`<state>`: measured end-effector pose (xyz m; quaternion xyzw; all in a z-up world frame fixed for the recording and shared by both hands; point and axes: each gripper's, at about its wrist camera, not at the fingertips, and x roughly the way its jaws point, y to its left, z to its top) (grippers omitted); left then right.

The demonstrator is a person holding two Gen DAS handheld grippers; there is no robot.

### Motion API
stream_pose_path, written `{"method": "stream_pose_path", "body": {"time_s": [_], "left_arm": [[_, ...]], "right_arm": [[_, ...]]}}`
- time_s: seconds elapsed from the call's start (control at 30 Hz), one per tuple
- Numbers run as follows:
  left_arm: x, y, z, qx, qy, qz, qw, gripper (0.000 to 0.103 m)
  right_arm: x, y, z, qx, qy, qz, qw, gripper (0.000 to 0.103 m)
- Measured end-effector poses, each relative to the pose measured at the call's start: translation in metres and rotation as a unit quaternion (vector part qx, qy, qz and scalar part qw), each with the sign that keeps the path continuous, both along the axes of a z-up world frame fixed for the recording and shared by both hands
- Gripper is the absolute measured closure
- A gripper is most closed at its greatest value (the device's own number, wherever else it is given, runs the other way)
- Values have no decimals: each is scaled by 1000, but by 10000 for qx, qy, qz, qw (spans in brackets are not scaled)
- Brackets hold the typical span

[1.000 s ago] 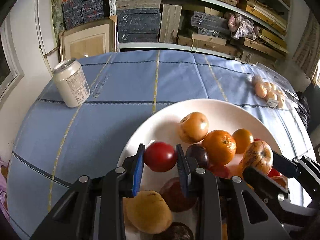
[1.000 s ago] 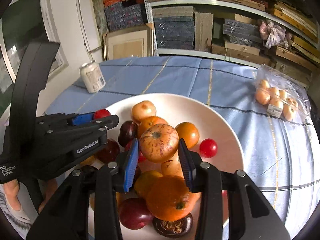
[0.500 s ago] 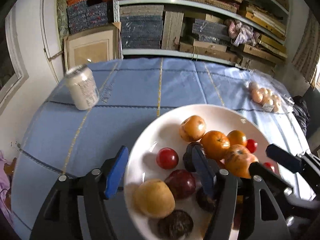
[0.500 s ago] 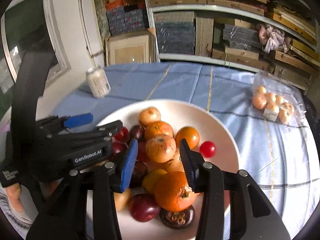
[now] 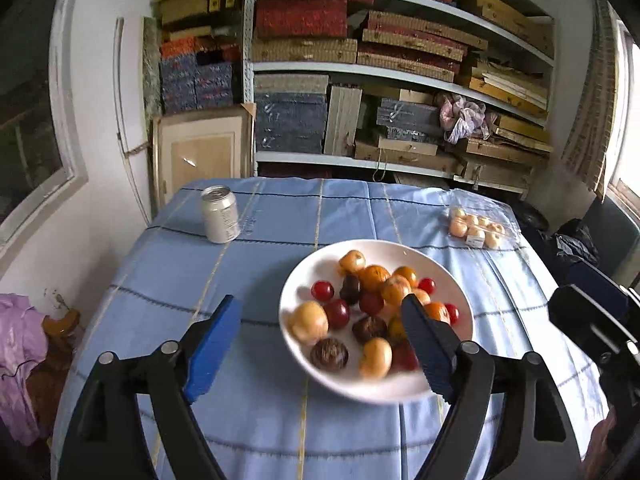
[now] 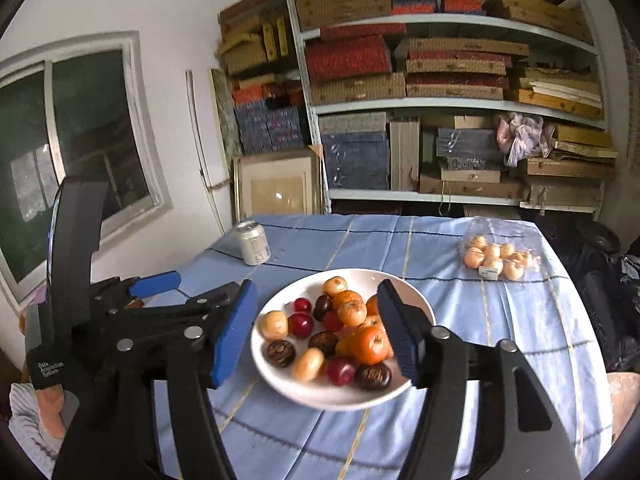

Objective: Organize fruits

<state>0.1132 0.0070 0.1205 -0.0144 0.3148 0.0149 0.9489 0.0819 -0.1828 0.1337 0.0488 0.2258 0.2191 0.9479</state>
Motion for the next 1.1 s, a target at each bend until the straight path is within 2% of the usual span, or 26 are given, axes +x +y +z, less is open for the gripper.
{"method": "stream_pose_path", "body": {"time_s": [0.13, 0.3, 0.4, 0.5, 0.57, 0.67, 0.73, 0.9, 1.1], "left_arm": [[-35, -6, -9, 76, -47, 76, 9999, 17], [-60, -17, -40, 235, -17, 117, 9997, 15], [-59, -21, -58, 291, 30, 82, 9995, 6], [-50, -23, -74, 270, 19, -9, 9996, 4], [-40, -24, -84, 387, 67, 23, 9992, 4], [-30, -28, -94, 637, 71, 154, 9978, 4], [-27, -26, -97, 627, 111, 116, 9979, 4], [-30, -13, -96, 273, 183, 152, 9993, 4], [-39, -4, -92, 227, 155, 380, 9989, 4]], "right_arm": [[-34, -12, -8, 177, 21, -20, 9998, 35], [-54, -17, -42, 230, 190, -176, 9994, 34], [-51, -19, -62, 298, 243, -381, 9985, 34], [-37, -18, -83, 241, 198, -681, 9972, 28], [-30, -18, -99, 243, 75, -843, 9961, 20], [-16, -19, -112, 215, 272, -862, 9957, 19], [-11, -21, -116, 295, 369, -848, 9953, 16], [-9, -22, -122, 321, 581, -812, 9945, 11], [-12, -24, -126, 230, 650, -979, 9928, 8]]}}
